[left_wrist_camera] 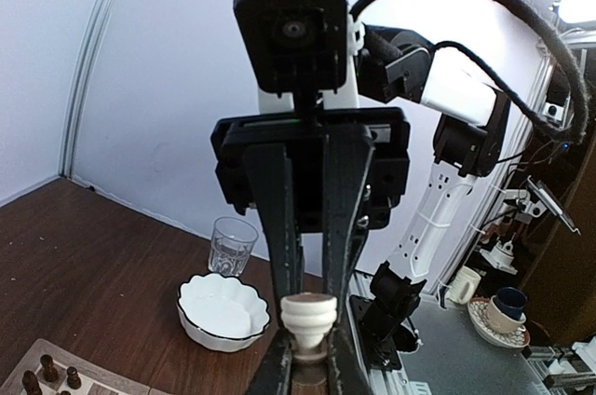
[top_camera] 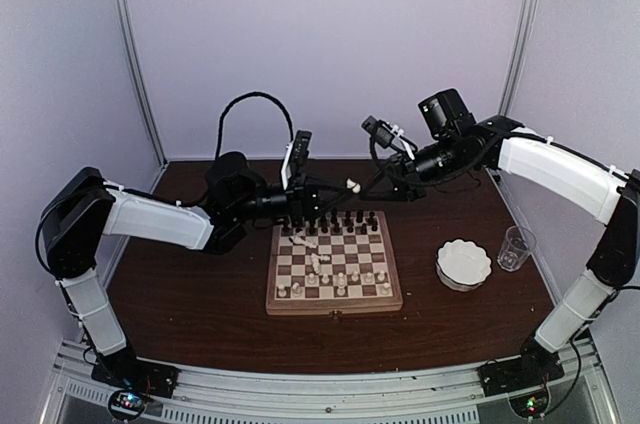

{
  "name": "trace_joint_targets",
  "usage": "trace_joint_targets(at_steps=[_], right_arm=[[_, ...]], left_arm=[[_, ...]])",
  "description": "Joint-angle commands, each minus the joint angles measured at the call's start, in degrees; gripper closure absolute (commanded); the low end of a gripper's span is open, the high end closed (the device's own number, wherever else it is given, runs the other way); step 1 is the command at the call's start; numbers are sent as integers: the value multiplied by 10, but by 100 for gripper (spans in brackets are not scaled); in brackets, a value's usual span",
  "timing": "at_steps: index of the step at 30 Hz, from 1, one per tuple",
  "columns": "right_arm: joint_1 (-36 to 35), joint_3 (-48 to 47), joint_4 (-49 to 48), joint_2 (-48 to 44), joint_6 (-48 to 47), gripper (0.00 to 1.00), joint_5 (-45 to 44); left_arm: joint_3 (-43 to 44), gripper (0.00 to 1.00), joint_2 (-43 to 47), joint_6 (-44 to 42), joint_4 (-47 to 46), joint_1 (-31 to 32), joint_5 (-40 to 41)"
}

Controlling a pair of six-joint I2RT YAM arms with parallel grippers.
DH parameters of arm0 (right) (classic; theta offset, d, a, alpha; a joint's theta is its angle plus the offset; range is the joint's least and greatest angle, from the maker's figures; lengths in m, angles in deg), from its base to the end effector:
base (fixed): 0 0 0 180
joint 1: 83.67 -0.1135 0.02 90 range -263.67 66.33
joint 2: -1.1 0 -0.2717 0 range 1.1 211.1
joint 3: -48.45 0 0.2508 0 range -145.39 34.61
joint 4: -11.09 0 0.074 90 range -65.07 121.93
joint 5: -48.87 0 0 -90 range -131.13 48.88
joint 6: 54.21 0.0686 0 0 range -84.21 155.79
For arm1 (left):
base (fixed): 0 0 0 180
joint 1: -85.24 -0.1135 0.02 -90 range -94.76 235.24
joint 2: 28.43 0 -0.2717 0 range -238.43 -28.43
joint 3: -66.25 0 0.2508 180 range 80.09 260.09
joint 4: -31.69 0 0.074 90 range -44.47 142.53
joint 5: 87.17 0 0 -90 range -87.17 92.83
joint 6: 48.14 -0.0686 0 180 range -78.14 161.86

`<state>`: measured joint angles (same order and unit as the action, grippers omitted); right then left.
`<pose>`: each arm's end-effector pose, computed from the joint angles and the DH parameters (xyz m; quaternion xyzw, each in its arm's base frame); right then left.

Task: Set up the chess pieces on the board
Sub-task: Pick up the pawn from the chess pile, then place the chess pile on the chessboard.

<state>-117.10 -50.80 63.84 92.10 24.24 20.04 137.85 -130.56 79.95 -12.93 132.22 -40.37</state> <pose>0.2584 0.2426 0.3461 -0.4855 0.6583 0.5239 0.2378 0.2477 -0.3343 0.2819 0.3337 0.5476 -0.6625 0.3871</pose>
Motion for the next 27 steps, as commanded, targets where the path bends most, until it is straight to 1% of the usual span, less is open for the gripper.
trace_joint_targets(at_steps=[1,4,7,9,11,13,15,19,23,27], right_arm=[[7,12,-14,-13,-2,90,-5],[12,14,-5,-16,-16,90,-19],[21,22,10,-20,-36,90,-43],[27,31,22,-21,-60,90,-79],[28,41,40,-17,-103,90,-138],[28,55,46,-4,-143,90,-202],[28,70,46,15,-175,90,-252],[27,70,47,91,-195,90,-297],[24,40,72,164,-198,90,-317],[20,29,66,198,-195,90,-343]], left_arm=[[15,92,16,-8,13,2,12],[14,94,35,-24,63,1,25],[18,94,71,-68,165,1,53],[31,95,98,-99,262,1,74],[55,94,121,-129,376,1,92],[81,94,140,-150,515,1,118],[99,94,157,-164,604,1,136],[110,94,184,-154,712,1,171],[160,93,175,-157,863,1,189],[192,94,167,-164,941,1,185]])
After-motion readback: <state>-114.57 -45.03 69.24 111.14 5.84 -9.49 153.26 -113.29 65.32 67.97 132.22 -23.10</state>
